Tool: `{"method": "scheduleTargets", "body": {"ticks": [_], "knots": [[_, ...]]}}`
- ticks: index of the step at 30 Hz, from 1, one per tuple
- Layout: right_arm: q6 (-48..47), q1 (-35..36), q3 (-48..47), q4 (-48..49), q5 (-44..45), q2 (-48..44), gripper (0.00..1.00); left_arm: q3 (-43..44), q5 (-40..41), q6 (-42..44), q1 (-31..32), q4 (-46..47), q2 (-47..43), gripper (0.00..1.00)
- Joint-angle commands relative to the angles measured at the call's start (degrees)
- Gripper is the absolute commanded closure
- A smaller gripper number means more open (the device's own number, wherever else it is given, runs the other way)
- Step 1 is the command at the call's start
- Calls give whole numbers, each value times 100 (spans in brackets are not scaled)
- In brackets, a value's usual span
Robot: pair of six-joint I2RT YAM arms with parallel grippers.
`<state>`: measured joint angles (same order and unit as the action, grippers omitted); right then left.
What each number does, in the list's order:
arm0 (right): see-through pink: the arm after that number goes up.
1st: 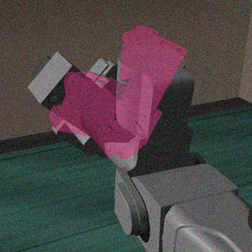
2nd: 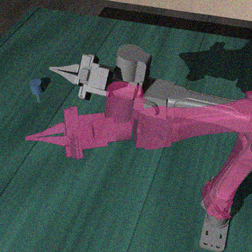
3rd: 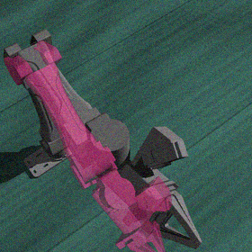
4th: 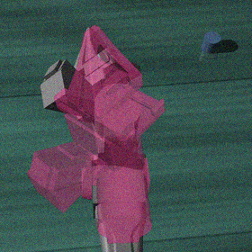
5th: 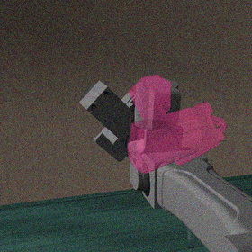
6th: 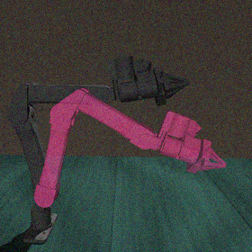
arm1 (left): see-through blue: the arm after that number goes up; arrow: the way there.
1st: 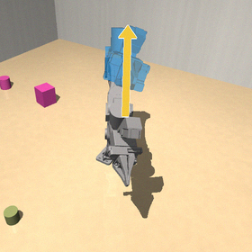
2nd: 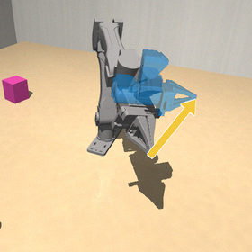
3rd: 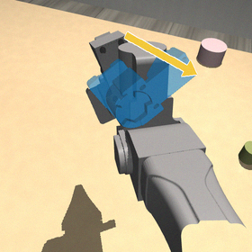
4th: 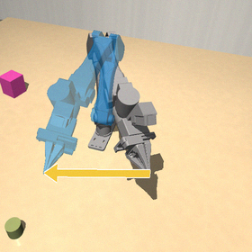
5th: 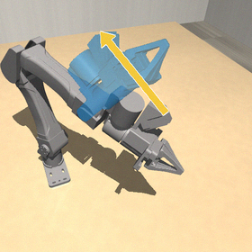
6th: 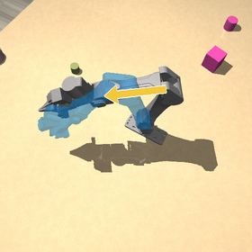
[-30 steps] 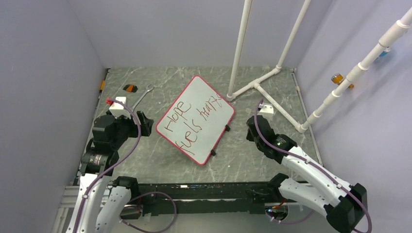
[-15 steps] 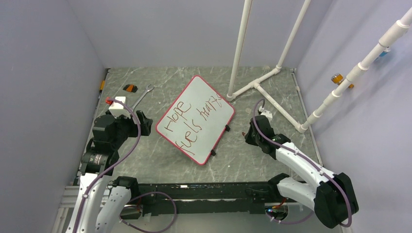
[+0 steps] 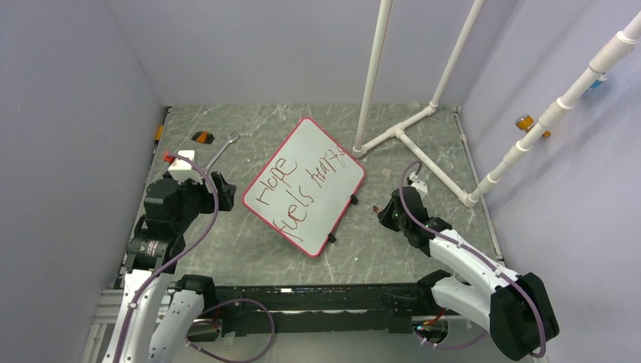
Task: Write a sentence on the whiteboard
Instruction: Put down the whiteboard marker at the center of the board.
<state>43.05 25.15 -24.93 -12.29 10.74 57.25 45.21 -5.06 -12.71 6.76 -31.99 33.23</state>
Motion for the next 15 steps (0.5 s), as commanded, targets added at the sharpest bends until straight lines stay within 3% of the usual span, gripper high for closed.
{"method": "scheduleTargets", "body": {"ticks": [1, 7, 15], "knots": [[327, -10, 266, -396, -56, -250, 83, 14, 96, 80, 0, 153, -23, 3], [427, -10, 322, -650, -25, -557, 57, 5, 99, 77, 0, 160, -64, 3], [219, -16, 100, -897, 2, -909, 34, -17, -6, 47, 0, 181, -149, 1]]}}
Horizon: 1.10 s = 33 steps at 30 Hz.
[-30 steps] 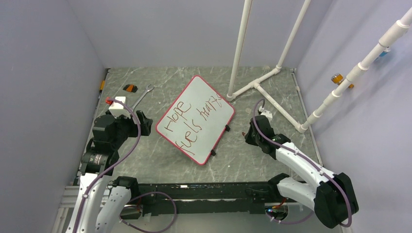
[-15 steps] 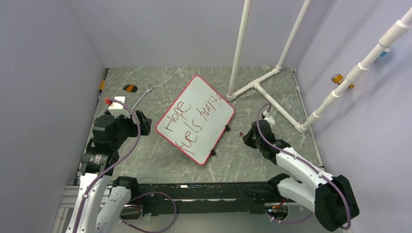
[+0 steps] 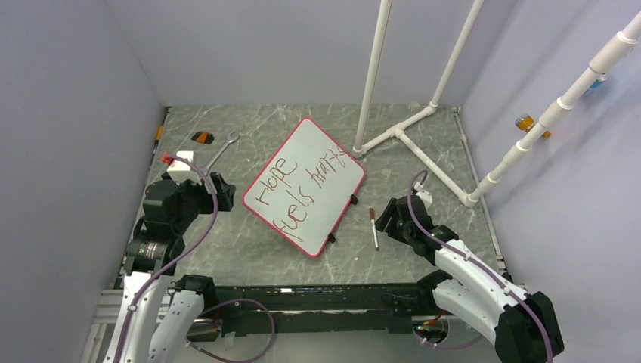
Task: Write a sentence on the whiteboard
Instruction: Put down the whiteboard marker at the center of the board, then reset both arms
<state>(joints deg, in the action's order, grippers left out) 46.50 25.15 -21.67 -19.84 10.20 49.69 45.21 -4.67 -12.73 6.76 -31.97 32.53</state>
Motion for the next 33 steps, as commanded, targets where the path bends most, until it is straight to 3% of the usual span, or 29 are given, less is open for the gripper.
{"method": "scheduleTargets", "body": {"ticks": [1, 5, 6, 16, 25, 33], "knots": [[-218, -13, -288, -148, 25, -187, 29, -25, -70, 46, -1, 182, -99, 1], [-647, -10, -538, -144, -57, -393, 2, -77, -172, 53, -1, 229, -199, 1], [-801, -8, -607, -111, -119, -469, 1, -84, -209, 59, 0, 240, -207, 0], [-1884, -2, -1350, 330, -872, -1149, 0, -93, -300, 83, 0, 246, -270, 1], [-1888, -6, -2181, 433, -734, -1324, 0, -91, -319, 96, 0, 237, -298, 1], [-1897, -7, -1912, 738, -848, -1818, 0, -101, -342, 104, 0, 243, -346, 1]]}}
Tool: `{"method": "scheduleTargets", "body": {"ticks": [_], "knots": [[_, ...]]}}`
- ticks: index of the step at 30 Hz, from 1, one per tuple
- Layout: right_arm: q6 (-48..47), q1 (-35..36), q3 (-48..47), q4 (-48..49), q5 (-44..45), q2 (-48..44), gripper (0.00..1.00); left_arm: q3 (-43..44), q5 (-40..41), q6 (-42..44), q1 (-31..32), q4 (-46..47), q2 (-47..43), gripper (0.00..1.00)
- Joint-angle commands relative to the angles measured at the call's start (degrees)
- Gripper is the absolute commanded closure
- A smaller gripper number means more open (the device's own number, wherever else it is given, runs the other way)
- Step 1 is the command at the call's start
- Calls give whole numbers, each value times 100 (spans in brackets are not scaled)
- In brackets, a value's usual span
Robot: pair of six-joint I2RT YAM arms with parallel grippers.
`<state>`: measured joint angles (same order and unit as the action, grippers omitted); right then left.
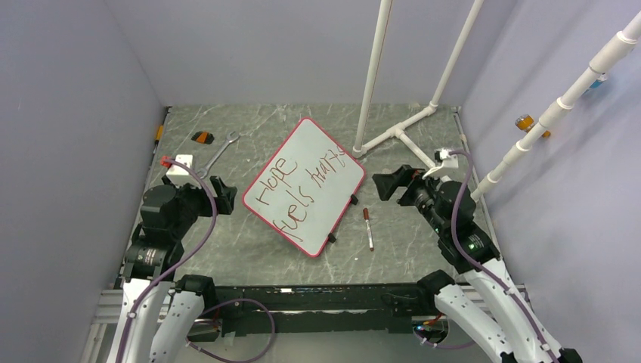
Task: Write a sentence on the whiteboard
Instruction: Reset both arms
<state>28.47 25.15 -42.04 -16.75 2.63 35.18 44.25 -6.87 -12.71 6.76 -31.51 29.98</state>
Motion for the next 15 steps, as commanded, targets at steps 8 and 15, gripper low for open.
{"method": "scheduleTargets", "body": {"ticks": [8, 15], "knots": [[-6, -3, 579, 528, -175, -849, 0, -13, -139, 110, -2, 215, -103, 1], [-68, -4, 592, 581, -234, -856, 0, -15, -86, 110, -2, 212, -124, 1]]}}
